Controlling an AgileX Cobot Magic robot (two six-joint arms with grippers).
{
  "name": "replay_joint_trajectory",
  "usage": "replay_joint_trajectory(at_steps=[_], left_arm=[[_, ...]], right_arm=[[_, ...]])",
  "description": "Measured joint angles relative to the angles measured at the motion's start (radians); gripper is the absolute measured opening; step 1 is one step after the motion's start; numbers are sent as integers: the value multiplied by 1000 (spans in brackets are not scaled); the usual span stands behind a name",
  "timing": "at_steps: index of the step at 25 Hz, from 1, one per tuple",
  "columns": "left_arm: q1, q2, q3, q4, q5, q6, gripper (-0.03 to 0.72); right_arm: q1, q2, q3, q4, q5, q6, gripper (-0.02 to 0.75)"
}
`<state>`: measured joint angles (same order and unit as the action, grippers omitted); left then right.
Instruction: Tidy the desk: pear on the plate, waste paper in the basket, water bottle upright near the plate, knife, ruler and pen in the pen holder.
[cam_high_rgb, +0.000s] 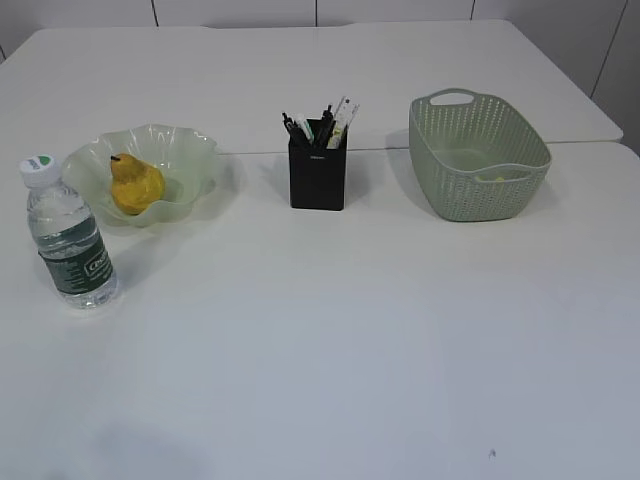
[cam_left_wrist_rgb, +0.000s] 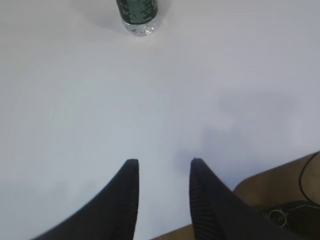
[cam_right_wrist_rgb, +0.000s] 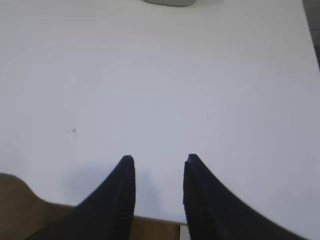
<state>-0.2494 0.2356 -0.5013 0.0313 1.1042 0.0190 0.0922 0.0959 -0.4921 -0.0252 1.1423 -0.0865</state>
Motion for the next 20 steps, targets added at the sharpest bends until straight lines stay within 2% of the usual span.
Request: replay_joint_trajectory(at_steps=[10, 20], left_arm=[[146, -134, 0, 0, 0, 0, 239], [205, -230, 0, 0, 4, 0, 239]], right_arm=[[-75, -92, 0, 0, 0, 0, 278], [-108, -113, 0, 0, 2, 0, 278]])
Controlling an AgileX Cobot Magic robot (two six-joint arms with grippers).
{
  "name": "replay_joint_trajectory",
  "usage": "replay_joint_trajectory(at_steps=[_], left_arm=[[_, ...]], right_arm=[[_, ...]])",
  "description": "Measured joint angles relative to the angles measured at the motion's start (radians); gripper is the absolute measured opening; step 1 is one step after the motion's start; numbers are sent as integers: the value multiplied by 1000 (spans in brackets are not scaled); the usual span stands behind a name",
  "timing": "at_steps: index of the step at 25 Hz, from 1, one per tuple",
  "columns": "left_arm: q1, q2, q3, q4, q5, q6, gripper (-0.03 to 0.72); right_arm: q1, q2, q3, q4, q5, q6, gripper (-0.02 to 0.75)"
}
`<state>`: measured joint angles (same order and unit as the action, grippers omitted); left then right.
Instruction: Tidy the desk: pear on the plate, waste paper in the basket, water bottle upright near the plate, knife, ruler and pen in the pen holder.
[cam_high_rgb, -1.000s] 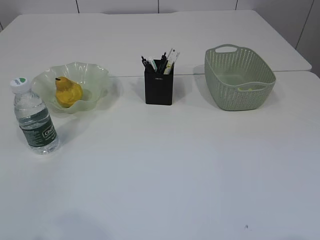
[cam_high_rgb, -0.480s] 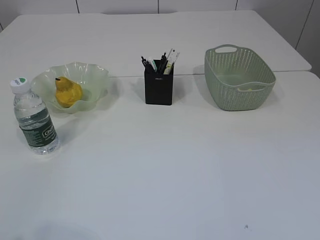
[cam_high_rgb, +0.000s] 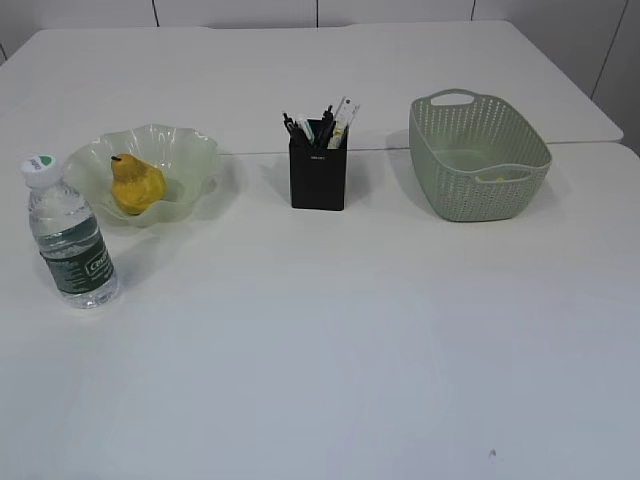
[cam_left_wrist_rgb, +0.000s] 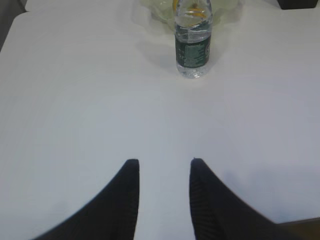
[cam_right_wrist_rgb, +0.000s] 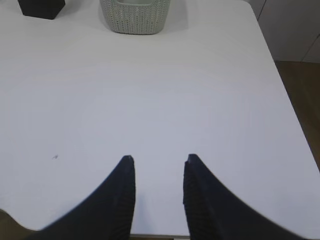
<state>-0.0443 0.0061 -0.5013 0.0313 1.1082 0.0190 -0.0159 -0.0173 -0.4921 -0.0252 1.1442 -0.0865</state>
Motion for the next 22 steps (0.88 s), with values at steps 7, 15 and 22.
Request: replay_joint_trajectory(at_steps=[7, 15, 22], left_arm=[[29, 0, 0, 0, 0, 0, 239], [31, 0, 0, 0, 0, 0, 239], [31, 0, 0, 0, 0, 0, 239]], right_arm=[[-1, 0, 0, 0, 0, 0, 278], [-1, 0, 0, 0, 0, 0, 278], [-1, 0, 0, 0, -2, 0, 278]])
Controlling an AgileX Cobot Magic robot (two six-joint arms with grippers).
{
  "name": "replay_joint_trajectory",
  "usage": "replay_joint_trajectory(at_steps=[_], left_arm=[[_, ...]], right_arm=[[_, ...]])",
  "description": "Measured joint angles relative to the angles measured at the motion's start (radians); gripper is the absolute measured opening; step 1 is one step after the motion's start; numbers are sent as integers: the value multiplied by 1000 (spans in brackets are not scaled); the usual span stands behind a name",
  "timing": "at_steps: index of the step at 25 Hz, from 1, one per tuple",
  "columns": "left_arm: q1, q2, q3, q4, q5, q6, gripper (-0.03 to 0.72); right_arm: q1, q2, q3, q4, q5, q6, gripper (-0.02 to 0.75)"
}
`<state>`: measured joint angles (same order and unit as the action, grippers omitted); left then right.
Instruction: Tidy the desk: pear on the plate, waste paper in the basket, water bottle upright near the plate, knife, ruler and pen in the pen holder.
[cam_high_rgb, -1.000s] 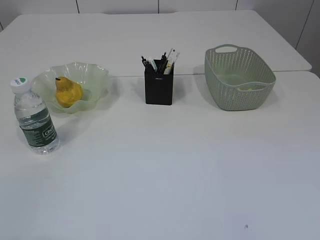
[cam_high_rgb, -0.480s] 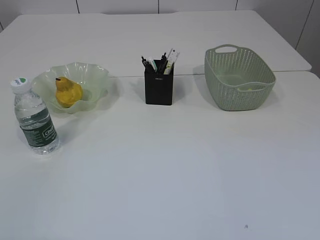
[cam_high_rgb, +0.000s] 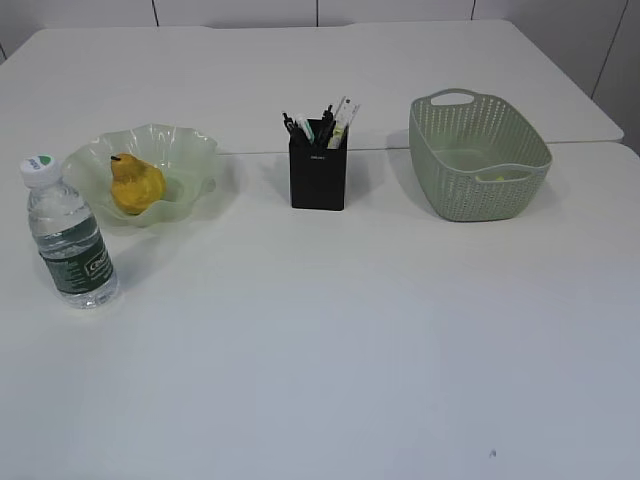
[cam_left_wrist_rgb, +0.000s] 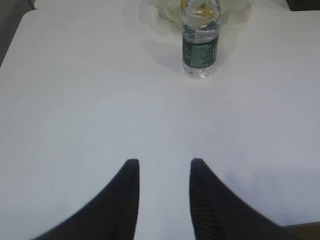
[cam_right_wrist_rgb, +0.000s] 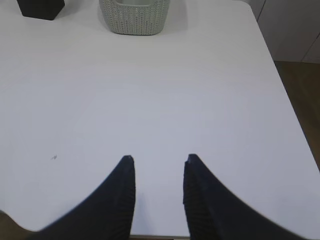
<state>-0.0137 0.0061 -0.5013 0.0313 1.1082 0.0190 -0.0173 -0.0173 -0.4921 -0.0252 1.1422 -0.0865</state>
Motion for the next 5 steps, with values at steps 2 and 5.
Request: replay_joint_trajectory(at_steps=[2, 5], left_arm=[[0, 0, 0, 0, 0, 0, 239], [0, 0, 0, 0, 0, 0, 239]], right_arm=[[0, 0, 0, 0, 0, 0, 278], [0, 0, 0, 0, 0, 0, 278]])
